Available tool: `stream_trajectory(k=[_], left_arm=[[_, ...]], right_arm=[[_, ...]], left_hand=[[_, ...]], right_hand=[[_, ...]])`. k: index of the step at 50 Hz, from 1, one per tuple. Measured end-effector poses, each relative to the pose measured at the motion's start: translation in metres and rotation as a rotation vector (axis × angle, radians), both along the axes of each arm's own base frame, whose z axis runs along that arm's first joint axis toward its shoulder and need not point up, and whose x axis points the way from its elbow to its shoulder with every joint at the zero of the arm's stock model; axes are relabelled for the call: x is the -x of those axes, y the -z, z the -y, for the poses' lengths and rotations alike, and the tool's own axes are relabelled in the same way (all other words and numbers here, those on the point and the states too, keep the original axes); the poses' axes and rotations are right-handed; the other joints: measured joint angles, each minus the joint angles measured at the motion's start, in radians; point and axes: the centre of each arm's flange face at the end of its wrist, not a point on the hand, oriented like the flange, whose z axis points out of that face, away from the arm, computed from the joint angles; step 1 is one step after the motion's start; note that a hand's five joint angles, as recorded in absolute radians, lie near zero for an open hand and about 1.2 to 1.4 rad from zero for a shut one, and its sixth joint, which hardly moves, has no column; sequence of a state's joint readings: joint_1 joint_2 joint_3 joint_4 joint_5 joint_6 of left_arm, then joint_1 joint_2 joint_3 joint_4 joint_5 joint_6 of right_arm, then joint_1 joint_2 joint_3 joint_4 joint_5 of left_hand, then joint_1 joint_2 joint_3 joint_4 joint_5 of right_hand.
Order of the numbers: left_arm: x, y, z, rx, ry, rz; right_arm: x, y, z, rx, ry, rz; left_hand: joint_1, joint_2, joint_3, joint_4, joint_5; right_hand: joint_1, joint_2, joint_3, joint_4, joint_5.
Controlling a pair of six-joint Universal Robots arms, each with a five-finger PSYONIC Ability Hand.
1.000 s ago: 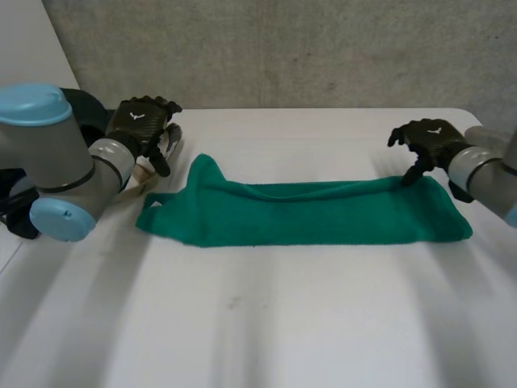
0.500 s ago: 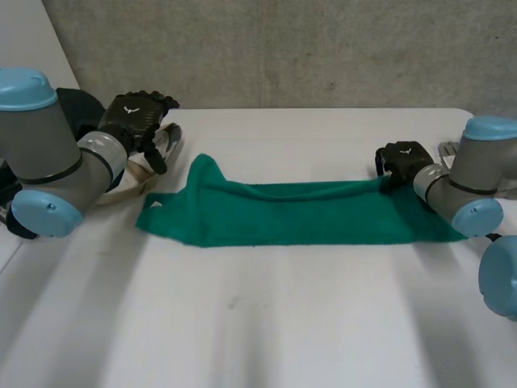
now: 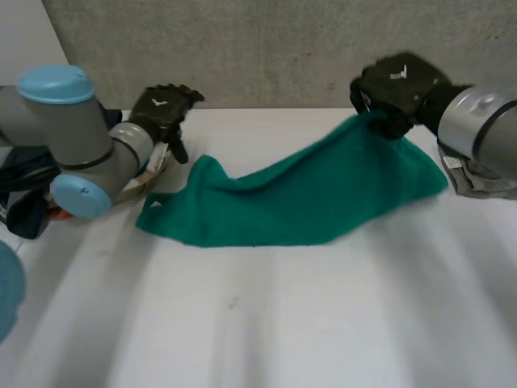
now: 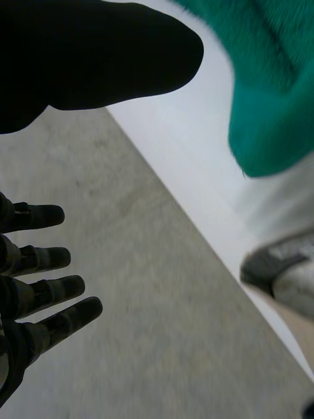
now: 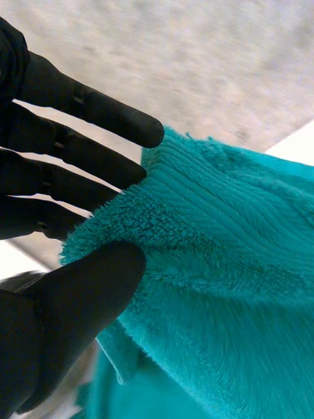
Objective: Fold the laundry.
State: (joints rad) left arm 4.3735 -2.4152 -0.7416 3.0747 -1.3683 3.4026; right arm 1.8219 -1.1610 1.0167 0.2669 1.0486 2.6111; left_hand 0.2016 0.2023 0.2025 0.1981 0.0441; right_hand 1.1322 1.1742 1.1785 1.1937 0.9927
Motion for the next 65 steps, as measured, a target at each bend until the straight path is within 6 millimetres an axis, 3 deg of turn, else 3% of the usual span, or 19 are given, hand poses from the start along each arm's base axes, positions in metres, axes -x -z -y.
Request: stream_trajectory(k=[4, 11, 14, 17, 23, 27, 28, 30, 35, 43, 45, 47, 48, 50, 52, 56, 58, 61, 65], left_arm=[[0.020, 0.015, -0.005, -0.050, 0.071, 0.024], [0.040, 0.045, -0.020, -0.140, 0.154, 0.136], [0.042, 0.050, -0.021, -0.138, 0.155, 0.190], [0.042, 0.049, -0.020, -0.121, 0.147, 0.212], [0.053, 0.037, -0.026, -0.092, 0.184, 0.192], [0.059, 0.023, -0.031, -0.075, 0.198, 0.164], [0.060, 0.018, -0.033, -0.073, 0.198, 0.154], [0.061, 0.012, -0.036, -0.075, 0.197, 0.138], [0.066, 0.009, -0.049, -0.134, 0.250, 0.104], [0.077, 0.028, -0.088, -0.345, 0.511, 0.092], [0.079, 0.031, -0.097, -0.395, 0.569, 0.088], [0.080, 0.033, -0.101, -0.416, 0.596, 0.085], [0.080, 0.033, -0.101, -0.418, 0.601, 0.085], [0.081, 0.032, -0.098, -0.401, 0.589, 0.086], [0.081, 0.031, -0.094, -0.378, 0.567, 0.089], [0.079, 0.010, -0.062, -0.183, 0.358, 0.093], [0.076, -0.010, -0.046, -0.056, 0.231, 0.071], [0.069, -0.053, -0.030, 0.136, 0.069, 0.003], [0.058, -0.115, -0.028, 0.344, -0.060, -0.112]], right_arm=[[-0.002, -0.039, -0.040, 0.106, -0.061, 0.046], [0.003, -0.086, -0.077, 0.232, -0.103, 0.156], [0.006, -0.095, -0.081, 0.245, -0.108, 0.188], [0.010, -0.094, -0.075, 0.233, -0.099, 0.197], [0.013, -0.075, -0.051, 0.178, -0.064, 0.179], [0.010, -0.069, -0.042, 0.170, -0.060, 0.163], [0.007, -0.070, -0.043, 0.176, -0.068, 0.161], [0.002, -0.073, -0.046, 0.191, -0.085, 0.161], [-0.011, -0.087, -0.062, 0.240, -0.146, 0.176], [-0.014, -0.099, -0.069, 0.271, -0.180, 0.205], [-0.013, -0.099, -0.066, 0.269, -0.175, 0.210], [-0.012, -0.097, -0.062, 0.265, -0.167, 0.212], [-0.011, -0.096, -0.059, 0.263, -0.163, 0.212], [-0.009, -0.093, -0.051, 0.255, -0.147, 0.213], [-0.008, -0.091, -0.047, 0.251, -0.138, 0.213], [-0.004, -0.083, -0.018, 0.257, -0.069, 0.220], [-0.001, -0.083, -0.003, 0.279, -0.018, 0.230], [0.003, -0.087, 0.019, 0.331, 0.068, 0.253], [0.008, -0.095, 0.043, 0.421, 0.174, 0.295]], left_hand=[[0.000, 0.000, 0.000, 0.000, 0.000], [0.063, 0.049, 0.051, 0.054, 0.045], [0.687, 0.600, 0.597, 0.609, 0.584], [0.959, 0.927, 0.911, 0.927, 0.900], [0.959, 0.983, 0.979, 0.991, 0.938], [0.427, 0.497, 0.517, 0.519, 0.488], [0.143, 0.234, 0.234, 0.248, 0.218], [0.006, 0.067, 0.070, 0.065, 0.041], [-0.004, 0.019, 0.019, 0.017, -0.001], [0.000, 0.022, 0.021, 0.020, 0.002], [0.160, 0.134, 0.131, 0.140, 0.119], [0.485, 0.417, 0.415, 0.428, 0.403], [0.532, 0.481, 0.458, 0.472, 0.445], [0.918, 0.866, 0.846, 0.864, 0.830], [0.943, 0.916, 0.899, 0.918, 0.880], [0.944, 0.984, 0.977, 0.996, 0.921], [0.944, 0.984, 0.980, 0.998, 0.921], [0.944, 0.984, 0.982, 0.998, 0.921], [0.944, 0.984, 0.982, 0.998, 0.921]], right_hand=[[0.000, 0.000, 0.000, 0.000, 0.000], [0.000, 0.000, 0.004, 0.000, 0.000], [0.000, 0.000, 0.004, 0.000, 0.000], [0.000, 0.000, 0.004, 0.000, 0.000], [0.000, 0.000, 0.004, 0.000, 0.000], [0.000, 0.000, 0.004, 0.000, 0.000], [0.000, 0.000, 0.004, 0.000, 0.000], [0.000, 0.000, 0.004, 0.000, 0.000], [0.000, 0.000, 0.004, 0.000, 0.000], [0.000, 0.000, 0.004, 0.000, 0.000], [0.000, 0.000, 0.004, 0.000, 0.000], [0.000, 0.000, 0.004, 0.000, 0.000], [0.000, 0.000, 0.004, 0.000, 0.000], [0.000, 0.000, 0.004, 0.000, 0.000], [0.000, 0.000, 0.004, 0.000, 0.000], [0.000, 0.000, 0.004, 0.000, 0.000], [0.000, 0.000, 0.004, 0.000, 0.000], [0.000, 0.000, 0.004, 0.000, 0.000], [0.000, 0.000, 0.004, 0.000, 0.000]])
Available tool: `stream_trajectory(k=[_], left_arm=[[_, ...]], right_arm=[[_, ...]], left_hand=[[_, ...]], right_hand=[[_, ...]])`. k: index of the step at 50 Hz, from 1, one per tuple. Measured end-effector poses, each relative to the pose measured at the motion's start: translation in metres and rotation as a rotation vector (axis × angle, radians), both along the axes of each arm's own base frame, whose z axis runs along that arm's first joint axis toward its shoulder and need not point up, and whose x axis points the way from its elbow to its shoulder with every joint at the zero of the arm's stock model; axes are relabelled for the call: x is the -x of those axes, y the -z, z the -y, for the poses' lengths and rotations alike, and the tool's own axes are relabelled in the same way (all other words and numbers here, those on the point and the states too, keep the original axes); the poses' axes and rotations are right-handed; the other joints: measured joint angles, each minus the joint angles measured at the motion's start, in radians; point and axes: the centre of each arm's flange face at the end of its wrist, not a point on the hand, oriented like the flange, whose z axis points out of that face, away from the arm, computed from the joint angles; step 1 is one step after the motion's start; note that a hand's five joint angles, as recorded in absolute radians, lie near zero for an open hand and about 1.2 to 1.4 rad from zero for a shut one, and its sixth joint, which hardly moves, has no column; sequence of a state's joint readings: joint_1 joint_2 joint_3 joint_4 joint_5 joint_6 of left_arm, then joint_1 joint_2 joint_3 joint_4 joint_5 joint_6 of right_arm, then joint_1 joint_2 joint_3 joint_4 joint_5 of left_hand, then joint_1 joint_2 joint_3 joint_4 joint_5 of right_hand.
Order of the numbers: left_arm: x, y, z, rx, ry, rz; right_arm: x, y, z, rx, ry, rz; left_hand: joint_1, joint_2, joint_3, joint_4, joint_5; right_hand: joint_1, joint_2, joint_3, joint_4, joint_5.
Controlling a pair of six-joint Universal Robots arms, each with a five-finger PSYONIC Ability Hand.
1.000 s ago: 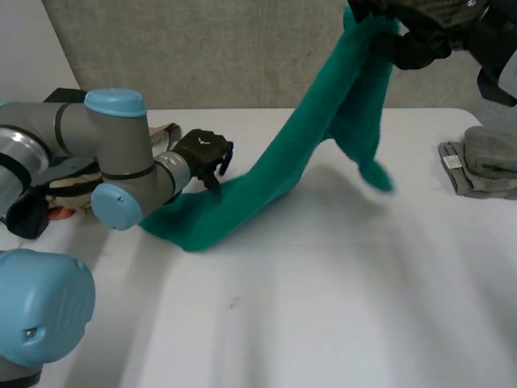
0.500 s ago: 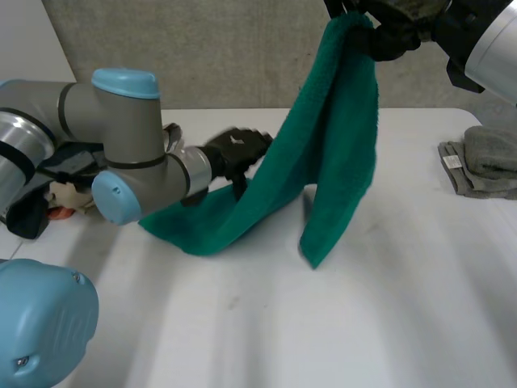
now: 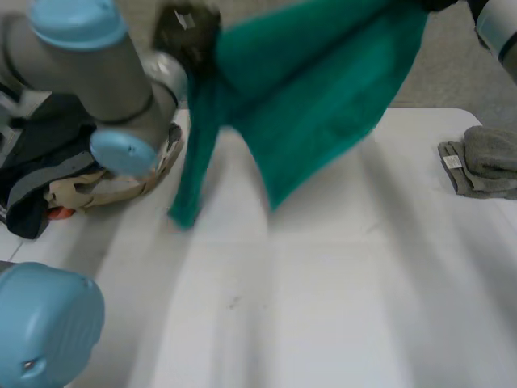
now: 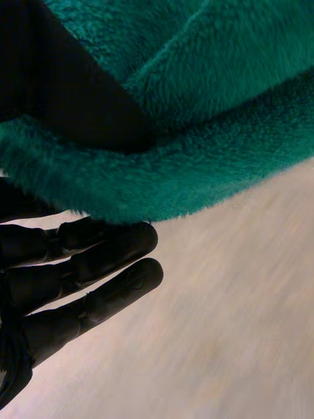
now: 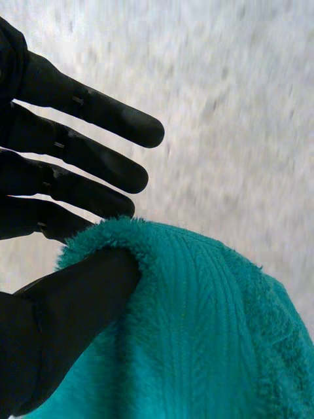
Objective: Fold the laundry.
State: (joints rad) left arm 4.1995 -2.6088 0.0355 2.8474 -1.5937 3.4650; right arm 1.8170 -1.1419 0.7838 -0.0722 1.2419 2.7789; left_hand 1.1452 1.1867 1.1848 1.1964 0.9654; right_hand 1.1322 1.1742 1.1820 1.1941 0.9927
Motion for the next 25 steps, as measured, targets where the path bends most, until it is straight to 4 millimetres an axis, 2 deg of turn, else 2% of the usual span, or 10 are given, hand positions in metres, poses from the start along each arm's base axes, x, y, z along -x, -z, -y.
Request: stream_trajectory(k=[5, 9, 11, 15, 16, 17, 20, 21, 23, 25], left_arm=[[-0.008, -0.049, -0.012, 0.127, -0.034, -0.086], [-0.010, -0.048, -0.018, 0.102, -0.033, -0.073], [-0.009, -0.035, -0.019, 0.060, -0.031, -0.047], [-0.007, 0.013, -0.019, -0.057, -0.033, 0.023], [-0.007, 0.018, -0.019, -0.069, -0.034, 0.030], [-0.006, 0.039, -0.019, -0.113, -0.036, 0.056], [-0.006, 0.079, -0.021, -0.199, -0.041, 0.104], [-0.006, 0.079, -0.021, -0.199, -0.041, 0.104], [-0.007, 0.117, -0.026, -0.288, -0.046, 0.152], [-0.008, 0.134, -0.031, -0.342, -0.050, 0.177]], right_arm=[[0.000, -0.004, 0.014, 0.063, 0.056, 0.045], [-0.005, 0.011, 0.016, 0.028, 0.040, 0.043], [-0.008, 0.023, 0.016, -0.010, 0.027, 0.033], [-0.014, 0.076, 0.011, -0.164, -0.007, -0.016], [-0.015, 0.080, 0.011, -0.175, -0.008, -0.020], [-0.016, 0.101, 0.009, -0.230, -0.013, -0.040], [-0.017, 0.141, 0.005, -0.330, -0.018, -0.081], [-0.017, 0.141, 0.005, -0.330, -0.018, -0.081], [-0.018, 0.187, -0.001, -0.433, -0.017, -0.136], [-0.018, 0.212, -0.004, -0.485, -0.014, -0.173]], left_hand=[[0.000, 0.004, 0.003, 0.000, 0.000], [0.000, 0.006, 0.004, 0.000, 0.000], [0.000, 0.006, 0.004, 0.000, 0.000], [0.000, 0.006, 0.004, 0.000, 0.000], [0.000, 0.006, 0.004, 0.000, 0.000], [0.000, 0.006, 0.004, 0.000, 0.000], [0.000, 0.006, 0.004, 0.000, 0.000], [0.000, 0.006, 0.004, 0.000, 0.000], [-0.062, -0.094, -0.088, -0.097, -0.056], [-0.243, -0.264, -0.249, -0.262, -0.207]], right_hand=[[0.000, 0.000, 0.000, 0.000, 0.000], [0.000, 0.000, 0.000, 0.000, 0.000], [0.000, 0.000, 0.000, 0.000, 0.002], [0.000, 0.000, 0.000, 0.000, 0.010], [0.000, 0.000, 0.000, 0.000, 0.010], [0.000, 0.000, 0.000, 0.000, 0.010], [0.000, 0.000, 0.000, 0.000, 0.010], [0.000, 0.000, 0.000, 0.000, 0.010], [0.000, 0.000, 0.000, 0.000, 0.010], [0.000, 0.000, 0.000, 0.000, 0.010]])
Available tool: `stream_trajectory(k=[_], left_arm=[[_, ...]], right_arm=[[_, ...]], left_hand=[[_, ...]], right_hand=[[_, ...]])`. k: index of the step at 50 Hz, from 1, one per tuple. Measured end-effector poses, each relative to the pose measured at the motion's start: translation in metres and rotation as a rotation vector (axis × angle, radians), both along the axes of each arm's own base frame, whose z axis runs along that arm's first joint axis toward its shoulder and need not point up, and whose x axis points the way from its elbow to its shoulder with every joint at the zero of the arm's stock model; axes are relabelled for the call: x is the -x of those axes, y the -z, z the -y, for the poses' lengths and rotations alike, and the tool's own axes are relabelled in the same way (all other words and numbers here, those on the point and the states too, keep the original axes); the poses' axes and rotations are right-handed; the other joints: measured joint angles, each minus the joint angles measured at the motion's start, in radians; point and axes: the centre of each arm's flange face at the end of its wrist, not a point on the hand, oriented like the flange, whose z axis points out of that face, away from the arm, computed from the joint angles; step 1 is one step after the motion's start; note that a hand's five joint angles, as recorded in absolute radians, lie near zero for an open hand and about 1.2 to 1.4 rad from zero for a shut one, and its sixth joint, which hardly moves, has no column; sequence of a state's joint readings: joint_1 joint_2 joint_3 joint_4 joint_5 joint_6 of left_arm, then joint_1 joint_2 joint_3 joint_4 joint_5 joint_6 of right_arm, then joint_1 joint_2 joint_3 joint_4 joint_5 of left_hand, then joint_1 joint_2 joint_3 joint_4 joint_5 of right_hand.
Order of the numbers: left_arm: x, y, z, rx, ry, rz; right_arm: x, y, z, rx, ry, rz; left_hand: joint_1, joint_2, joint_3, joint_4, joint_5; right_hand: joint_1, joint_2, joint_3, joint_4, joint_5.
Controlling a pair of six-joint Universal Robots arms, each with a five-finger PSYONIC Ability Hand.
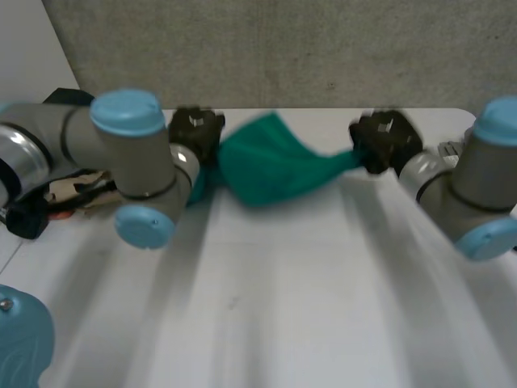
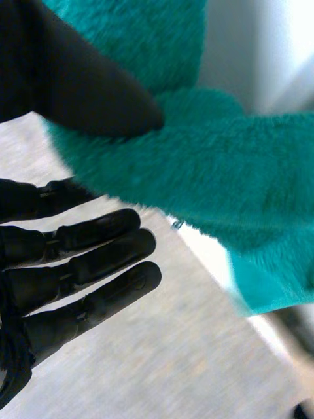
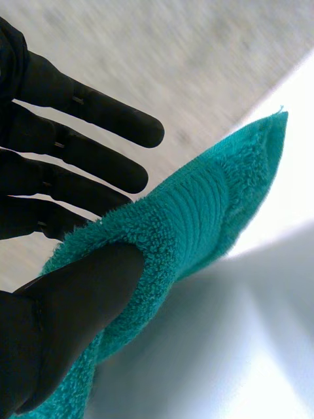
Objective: Fold the laundry.
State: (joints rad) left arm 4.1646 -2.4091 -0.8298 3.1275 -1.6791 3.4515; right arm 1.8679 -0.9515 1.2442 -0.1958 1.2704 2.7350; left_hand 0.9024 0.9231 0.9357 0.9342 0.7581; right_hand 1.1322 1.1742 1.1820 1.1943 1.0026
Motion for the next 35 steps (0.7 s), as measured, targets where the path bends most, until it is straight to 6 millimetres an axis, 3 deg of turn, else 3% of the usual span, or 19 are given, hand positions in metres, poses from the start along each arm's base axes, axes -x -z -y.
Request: stream_trajectory(k=[2, 3, 5, 6, 10, 18, 21, 25, 29, 35], left_arm=[[-0.002, 0.017, -0.007, -0.070, -0.008, 0.029], [-0.003, 0.023, -0.010, -0.099, -0.014, 0.041], [-0.006, 0.029, -0.016, -0.149, -0.025, 0.061], [-0.009, 0.031, -0.019, -0.181, -0.034, 0.072], [-0.021, 0.023, -0.024, -0.238, -0.066, 0.084], [-0.064, -0.014, -0.012, -0.244, -0.155, 0.032], [-0.084, -0.017, -0.005, -0.260, -0.186, 0.001], [-0.100, -0.010, -0.001, -0.302, -0.201, -0.025], [-0.114, 0.011, 0.002, -0.388, -0.204, -0.056], [-0.116, 0.036, 0.003, -0.479, -0.204, -0.095]], right_arm=[[0.000, 0.025, -0.005, -0.052, -0.005, -0.046], [0.000, 0.033, -0.007, -0.069, -0.008, -0.064], [0.000, 0.042, -0.009, -0.087, -0.012, -0.085], [0.000, 0.053, -0.014, -0.111, -0.019, -0.117], [0.000, 0.053, -0.019, -0.117, -0.025, -0.138], [-0.001, 0.009, -0.027, -0.047, -0.027, -0.092], [-0.004, -0.009, -0.033, -0.018, -0.035, -0.065], [-0.009, -0.026, -0.040, 0.001, -0.049, -0.040], [-0.021, -0.056, -0.054, 0.030, -0.084, 0.006], [-0.036, -0.087, -0.073, 0.065, -0.116, 0.049]], left_hand=[[-0.115, -0.105, -0.115, -0.103, -0.102], [-0.288, -0.273, -0.281, -0.277, -0.277], [-0.288, -0.273, -0.281, -0.277, -0.277], [-0.422, -0.418, -0.423, -0.430, -0.436], [-0.550, -0.566, -0.576, -0.585, -0.588], [-0.615, -0.644, -0.660, -0.661, -0.666], [-0.599, -0.623, -0.638, -0.639, -0.639], [-0.522, -0.554, -0.565, -0.561, -0.557], [-0.437, -0.469, -0.481, -0.476, -0.472], [-0.299, -0.339, -0.351, -0.345, -0.345]], right_hand=[[0.000, 0.000, 0.000, 0.000, 0.000], [0.000, 0.000, 0.000, 0.000, 0.000], [0.000, 0.000, 0.000, 0.000, 0.000], [0.000, 0.000, 0.000, 0.000, 0.000], [0.000, 0.000, 0.000, 0.000, 0.000], [0.000, 0.000, 0.000, 0.000, 0.000], [0.000, 0.000, 0.000, 0.000, 0.000], [0.000, 0.000, 0.000, 0.000, 0.000], [0.000, 0.000, 0.000, 0.000, 0.000], [0.000, 0.000, 0.000, 0.000, 0.000]])
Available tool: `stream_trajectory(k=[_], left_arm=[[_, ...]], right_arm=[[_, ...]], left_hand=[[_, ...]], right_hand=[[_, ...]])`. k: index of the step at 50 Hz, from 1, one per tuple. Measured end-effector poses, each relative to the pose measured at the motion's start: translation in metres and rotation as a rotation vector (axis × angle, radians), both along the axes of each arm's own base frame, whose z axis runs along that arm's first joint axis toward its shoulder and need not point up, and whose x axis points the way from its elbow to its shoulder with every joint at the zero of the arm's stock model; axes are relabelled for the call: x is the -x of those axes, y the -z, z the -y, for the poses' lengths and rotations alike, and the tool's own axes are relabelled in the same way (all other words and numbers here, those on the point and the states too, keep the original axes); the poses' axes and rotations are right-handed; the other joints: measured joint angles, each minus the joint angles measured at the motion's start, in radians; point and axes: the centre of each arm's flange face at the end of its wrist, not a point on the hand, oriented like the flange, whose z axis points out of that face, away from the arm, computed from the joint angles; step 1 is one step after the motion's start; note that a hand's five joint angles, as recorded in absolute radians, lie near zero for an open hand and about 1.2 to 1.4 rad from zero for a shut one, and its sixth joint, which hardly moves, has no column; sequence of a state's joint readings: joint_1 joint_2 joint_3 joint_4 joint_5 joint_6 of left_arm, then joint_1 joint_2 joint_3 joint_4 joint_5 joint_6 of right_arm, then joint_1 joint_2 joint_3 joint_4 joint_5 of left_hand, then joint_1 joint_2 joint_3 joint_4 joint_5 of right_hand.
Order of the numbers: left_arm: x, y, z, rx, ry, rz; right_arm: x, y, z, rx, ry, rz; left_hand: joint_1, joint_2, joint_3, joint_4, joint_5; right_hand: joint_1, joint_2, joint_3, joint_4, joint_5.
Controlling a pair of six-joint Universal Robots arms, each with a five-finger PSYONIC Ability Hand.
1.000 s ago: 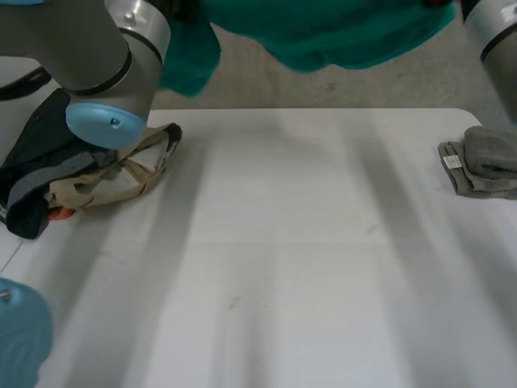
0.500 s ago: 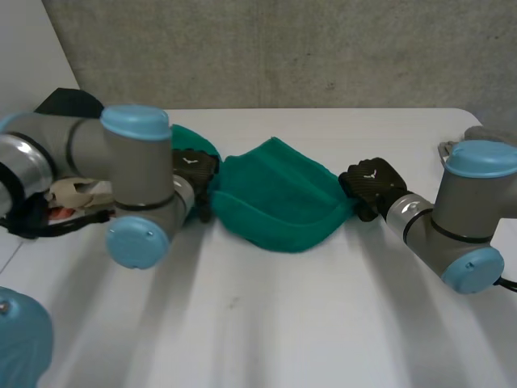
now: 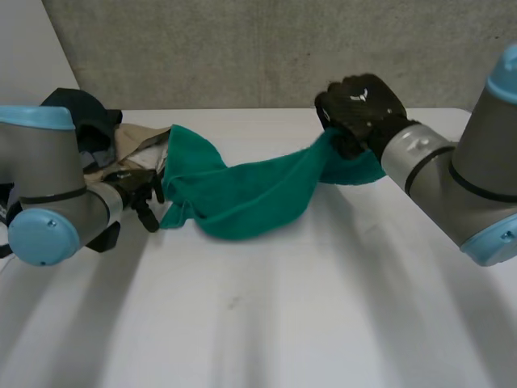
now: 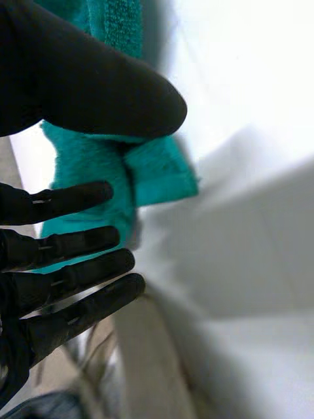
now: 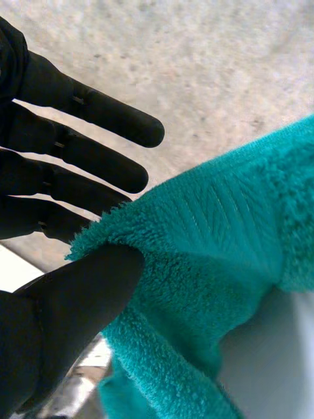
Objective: Fold the laundry.
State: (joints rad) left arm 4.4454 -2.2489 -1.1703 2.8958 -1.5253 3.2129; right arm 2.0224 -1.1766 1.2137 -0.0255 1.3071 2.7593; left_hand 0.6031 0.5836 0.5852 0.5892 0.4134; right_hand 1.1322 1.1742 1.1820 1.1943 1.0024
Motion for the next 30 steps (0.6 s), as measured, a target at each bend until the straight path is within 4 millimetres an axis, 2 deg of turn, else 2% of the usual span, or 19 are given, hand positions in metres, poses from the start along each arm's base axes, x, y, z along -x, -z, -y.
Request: stream_trajectory(k=[2, 4, 10, 30], left_arm=[[0.001, 0.004, 0.000, -0.013, 0.001, -0.009], [0.005, 0.012, 0.000, -0.042, 0.010, -0.032], [0.019, 0.022, -0.001, -0.059, 0.051, -0.046], [0.050, 0.023, 0.000, 0.037, 0.062, 0.028]], right_arm=[[-0.002, -0.005, -0.003, 0.007, -0.002, 0.006], [-0.009, -0.019, -0.011, 0.022, -0.003, 0.019], [-0.019, -0.042, -0.022, 0.055, 0.004, 0.041], [-0.032, -0.093, -0.039, 0.140, -0.005, 0.119]], left_hand=[[0.000, 0.000, 0.000, 0.000, 0.000], [0.037, 0.050, 0.050, 0.047, 0.045], [-0.052, -0.033, -0.032, -0.044, -0.047], [-0.083, -0.070, -0.066, -0.081, -0.084]], right_hand=[[0.000, 0.000, 0.000, 0.000, 0.000], [0.000, 0.000, 0.000, 0.000, 0.000], [0.000, 0.000, 0.000, 0.000, 0.000], [0.000, 0.000, 0.000, 0.000, 0.000]])
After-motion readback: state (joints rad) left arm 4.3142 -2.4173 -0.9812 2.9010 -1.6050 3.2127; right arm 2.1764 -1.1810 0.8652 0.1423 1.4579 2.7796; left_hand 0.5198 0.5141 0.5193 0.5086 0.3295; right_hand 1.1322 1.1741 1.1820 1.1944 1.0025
